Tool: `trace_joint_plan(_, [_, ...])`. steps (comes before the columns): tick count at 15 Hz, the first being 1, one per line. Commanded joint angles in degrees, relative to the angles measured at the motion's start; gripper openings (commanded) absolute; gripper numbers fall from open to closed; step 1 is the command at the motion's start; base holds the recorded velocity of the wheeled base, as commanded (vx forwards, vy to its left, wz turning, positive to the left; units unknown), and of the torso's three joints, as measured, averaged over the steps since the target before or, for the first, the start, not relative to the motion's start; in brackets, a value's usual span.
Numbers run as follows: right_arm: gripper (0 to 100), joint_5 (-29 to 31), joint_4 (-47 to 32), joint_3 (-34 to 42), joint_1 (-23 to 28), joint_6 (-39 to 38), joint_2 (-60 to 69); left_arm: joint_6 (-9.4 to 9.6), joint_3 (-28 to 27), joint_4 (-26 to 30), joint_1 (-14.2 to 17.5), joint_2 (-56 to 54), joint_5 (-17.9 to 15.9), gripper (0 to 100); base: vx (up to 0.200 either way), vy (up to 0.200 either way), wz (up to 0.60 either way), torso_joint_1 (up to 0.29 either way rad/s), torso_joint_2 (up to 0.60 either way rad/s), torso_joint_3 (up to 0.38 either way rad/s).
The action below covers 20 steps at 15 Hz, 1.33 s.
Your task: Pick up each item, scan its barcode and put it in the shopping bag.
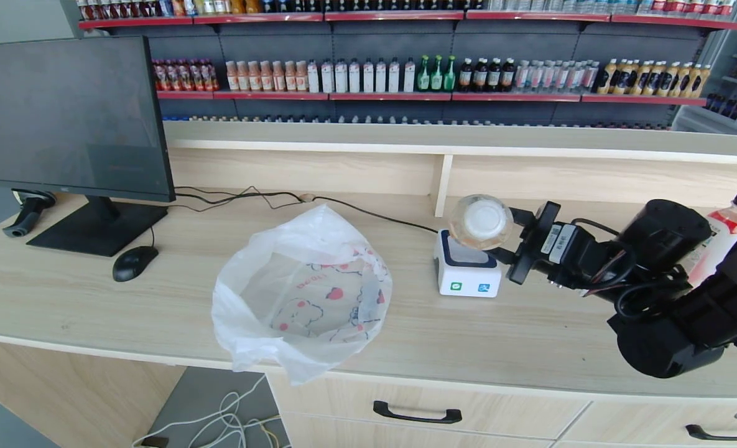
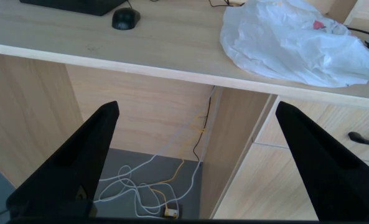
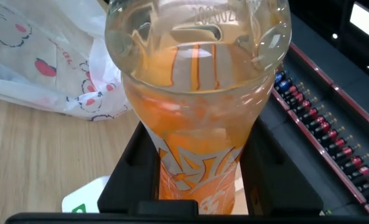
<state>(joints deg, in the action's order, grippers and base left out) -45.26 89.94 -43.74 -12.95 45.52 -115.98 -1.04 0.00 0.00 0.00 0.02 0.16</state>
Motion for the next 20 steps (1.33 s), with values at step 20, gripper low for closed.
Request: trace_joint_plan(20, [0, 6.2, 0.1, 8.3, 0.6, -5.8, 9.7, -0.02, 0.0, 0.0, 0.0, 0.0, 0.0, 100, 0.0, 0.0, 0.0, 0.0, 0.0, 0.0])
